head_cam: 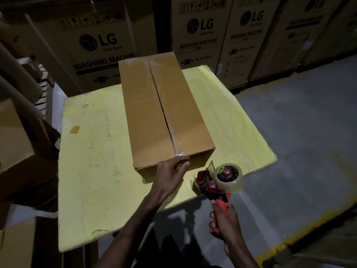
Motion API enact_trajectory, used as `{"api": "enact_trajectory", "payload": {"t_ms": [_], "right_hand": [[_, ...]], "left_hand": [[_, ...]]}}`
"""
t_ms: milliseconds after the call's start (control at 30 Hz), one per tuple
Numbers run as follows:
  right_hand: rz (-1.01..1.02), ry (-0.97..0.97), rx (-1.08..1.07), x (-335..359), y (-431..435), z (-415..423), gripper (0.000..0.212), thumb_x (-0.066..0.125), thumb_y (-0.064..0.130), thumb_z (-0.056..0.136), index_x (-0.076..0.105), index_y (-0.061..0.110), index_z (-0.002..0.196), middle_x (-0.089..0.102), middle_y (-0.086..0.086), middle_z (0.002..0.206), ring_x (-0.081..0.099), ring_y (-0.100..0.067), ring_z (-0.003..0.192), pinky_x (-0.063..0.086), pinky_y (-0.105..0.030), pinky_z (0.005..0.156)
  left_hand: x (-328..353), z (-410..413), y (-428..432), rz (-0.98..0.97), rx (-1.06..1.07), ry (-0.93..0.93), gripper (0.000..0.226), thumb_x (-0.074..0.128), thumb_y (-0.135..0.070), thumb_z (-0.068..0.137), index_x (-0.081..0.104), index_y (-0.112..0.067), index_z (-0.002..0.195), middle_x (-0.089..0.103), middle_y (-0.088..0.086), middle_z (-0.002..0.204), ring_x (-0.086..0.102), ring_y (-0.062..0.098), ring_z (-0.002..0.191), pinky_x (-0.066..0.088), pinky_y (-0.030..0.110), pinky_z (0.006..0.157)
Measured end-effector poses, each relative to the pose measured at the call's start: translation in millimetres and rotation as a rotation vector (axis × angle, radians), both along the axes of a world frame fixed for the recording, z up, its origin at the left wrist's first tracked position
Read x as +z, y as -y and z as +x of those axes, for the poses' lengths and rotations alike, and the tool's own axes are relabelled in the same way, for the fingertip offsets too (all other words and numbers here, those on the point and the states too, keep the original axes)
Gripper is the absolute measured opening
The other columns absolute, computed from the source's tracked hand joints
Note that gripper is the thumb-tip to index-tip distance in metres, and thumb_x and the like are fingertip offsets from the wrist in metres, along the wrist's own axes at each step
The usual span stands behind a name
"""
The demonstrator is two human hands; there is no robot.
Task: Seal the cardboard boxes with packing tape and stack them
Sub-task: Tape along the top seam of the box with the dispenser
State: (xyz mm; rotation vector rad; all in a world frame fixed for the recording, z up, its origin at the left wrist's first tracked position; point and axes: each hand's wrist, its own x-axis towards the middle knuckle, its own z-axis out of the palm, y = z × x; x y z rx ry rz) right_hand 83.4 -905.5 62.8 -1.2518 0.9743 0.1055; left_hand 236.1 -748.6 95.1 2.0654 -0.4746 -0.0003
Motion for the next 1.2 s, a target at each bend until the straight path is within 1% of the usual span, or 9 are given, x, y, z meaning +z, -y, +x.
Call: {"api": "enact_trajectory", "payload": {"t_ms": [200, 333, 467, 533, 667, 800, 1000, 1067, 1200], "right_hand": [[0.023, -0.007, -0.007, 7, -4, 0, 0.025, 0.068, 0.027, 0.099, 0.050, 0.013, 0.108, 0.056, -0.009, 0.066, 0.043, -0.019, 0.045, 0.036, -0.026, 0.045], [0.032, -0.006, -0.016, 11, -4, -3, 0.026, 0.068, 0.026, 0.099, 0.049, 0.010, 0.109, 0.054, -0.009, 0.067, 0.042, -0.019, 0.046, 0.034, -0.025, 0.044], [0.050, 0.011, -0.026, 20, -4, -5, 0.029, 0.068, 0.024, 0.099, 0.049, 0.008, 0.114, 0.053, -0.009, 0.068, 0.042, -0.019, 0.045, 0.035, -0.025, 0.043], [0.068, 0.019, -0.036, 25, -3, -5, 0.030, 0.069, 0.024, 0.099, 0.050, 0.009, 0.116, 0.051, -0.010, 0.070, 0.041, -0.019, 0.044, 0.035, -0.026, 0.044], [0.105, 0.055, -0.064, 40, 7, -13, 0.025, 0.070, 0.021, 0.097, 0.056, 0.012, 0.116, 0.051, -0.008, 0.066, 0.039, -0.020, 0.044, 0.034, -0.027, 0.047], [0.126, 0.092, -0.087, 60, 26, -31, 0.024, 0.071, 0.014, 0.095, 0.056, 0.010, 0.112, 0.051, -0.010, 0.063, 0.039, -0.020, 0.039, 0.036, -0.024, 0.044], [0.156, 0.180, -0.027, 100, 52, -60, 0.034, 0.072, 0.009, 0.088, 0.052, 0.009, 0.116, 0.047, -0.014, 0.063, 0.037, -0.020, 0.037, 0.037, -0.026, 0.041], [0.160, 0.238, 0.001, 113, 56, -66, 0.047, 0.077, 0.015, 0.078, 0.053, 0.010, 0.118, 0.048, -0.015, 0.064, 0.037, -0.020, 0.036, 0.037, -0.025, 0.040], [0.116, 0.386, 0.153, 131, 59, -63, 0.084, 0.103, 0.051, 0.042, 0.061, 0.018, 0.107, 0.044, -0.017, 0.063, 0.036, -0.018, 0.037, 0.038, -0.025, 0.040]], "left_hand": [[-17, -3, 6, -0.082, 0.046, -0.124, 0.019, 0.067, -0.024, 0.102, 0.080, -0.016, 0.111, 0.077, -0.011, 0.106, 0.069, -0.007, 0.095, 0.050, 0.008, 0.078], [-24, -1, 11, -0.294, 0.121, -0.400, 0.018, 0.064, -0.012, 0.101, 0.081, -0.008, 0.108, 0.078, -0.001, 0.107, 0.071, 0.001, 0.097, 0.052, 0.010, 0.074], [-31, -1, 18, -0.384, 0.186, -0.596, 0.021, 0.060, -0.013, 0.103, 0.080, -0.015, 0.109, 0.080, -0.001, 0.103, 0.075, 0.022, 0.098, 0.059, 0.036, 0.080], [-36, -2, 19, -0.362, 0.185, -0.632, 0.023, 0.058, -0.014, 0.104, 0.080, -0.015, 0.109, 0.080, 0.000, 0.100, 0.074, 0.029, 0.098, 0.058, 0.042, 0.080], [-35, -7, 19, -0.324, 0.182, -0.800, 0.022, 0.056, -0.013, 0.103, 0.078, -0.008, 0.103, 0.080, 0.008, 0.097, 0.069, 0.028, 0.087, 0.050, 0.027, 0.067], [-29, -20, 11, -0.347, 0.150, -0.906, 0.022, 0.061, -0.017, 0.102, 0.078, -0.002, 0.101, 0.079, 0.016, 0.096, 0.065, 0.032, 0.083, 0.051, 0.040, 0.077], [19, -32, 9, -0.313, 0.040, -1.044, 0.041, 0.061, -0.036, 0.103, 0.075, 0.002, 0.107, 0.078, 0.019, 0.099, 0.072, 0.023, 0.080, 0.057, 0.024, 0.069], [42, -33, 11, -0.314, 0.010, -1.071, 0.048, 0.060, -0.044, 0.101, 0.075, 0.001, 0.109, 0.078, 0.020, 0.100, 0.074, 0.024, 0.081, 0.059, 0.026, 0.069], [87, -31, 14, -0.345, -0.049, -1.085, 0.065, 0.055, -0.062, 0.095, 0.070, -0.004, 0.118, 0.078, 0.019, 0.104, 0.076, 0.032, 0.093, 0.061, 0.034, 0.080]]}}
